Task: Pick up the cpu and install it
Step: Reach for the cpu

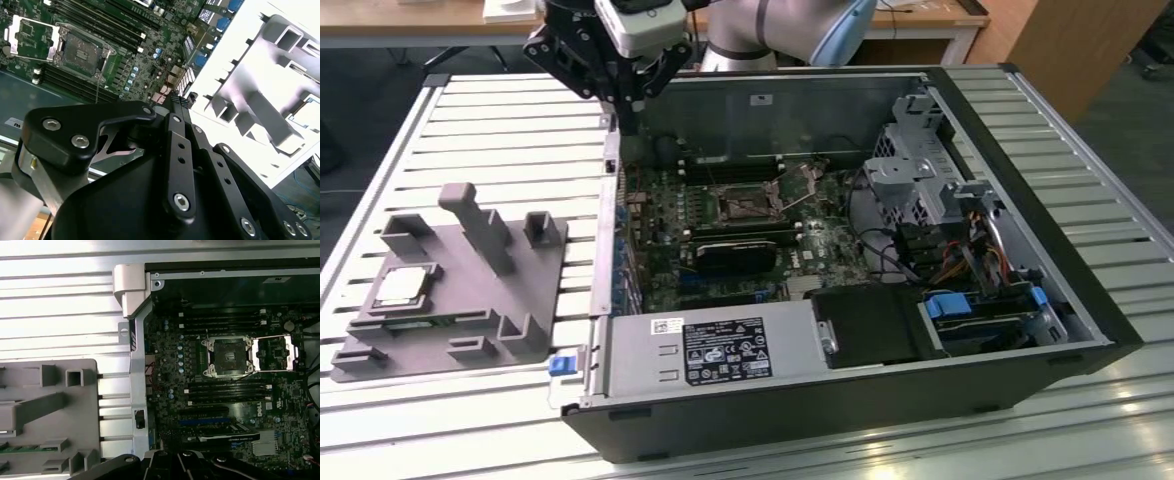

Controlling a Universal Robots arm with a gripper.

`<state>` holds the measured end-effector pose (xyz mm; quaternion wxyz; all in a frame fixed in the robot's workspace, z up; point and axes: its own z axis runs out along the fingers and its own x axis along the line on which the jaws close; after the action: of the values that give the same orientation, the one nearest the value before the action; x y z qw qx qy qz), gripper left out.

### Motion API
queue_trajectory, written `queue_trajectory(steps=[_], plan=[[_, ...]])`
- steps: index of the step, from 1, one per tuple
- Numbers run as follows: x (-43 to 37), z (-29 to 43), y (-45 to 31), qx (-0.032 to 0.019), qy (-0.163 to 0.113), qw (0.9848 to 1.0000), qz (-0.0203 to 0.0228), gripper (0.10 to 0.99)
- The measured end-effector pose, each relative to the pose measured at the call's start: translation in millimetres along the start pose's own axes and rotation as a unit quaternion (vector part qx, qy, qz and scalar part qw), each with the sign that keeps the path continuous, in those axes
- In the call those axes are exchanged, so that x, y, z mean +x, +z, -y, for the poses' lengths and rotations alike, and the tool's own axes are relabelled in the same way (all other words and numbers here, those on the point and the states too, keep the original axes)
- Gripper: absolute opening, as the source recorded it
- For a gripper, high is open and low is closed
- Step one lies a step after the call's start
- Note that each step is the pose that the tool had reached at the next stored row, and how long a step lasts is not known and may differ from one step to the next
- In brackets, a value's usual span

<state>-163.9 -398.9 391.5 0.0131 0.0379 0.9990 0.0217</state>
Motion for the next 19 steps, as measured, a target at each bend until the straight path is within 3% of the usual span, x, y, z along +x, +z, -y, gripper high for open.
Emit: queue_trajectory(steps=[19], plan=[[7.9,0.6,-0.2,0.0000,0.000,1.0000,0.0000,0.106]])
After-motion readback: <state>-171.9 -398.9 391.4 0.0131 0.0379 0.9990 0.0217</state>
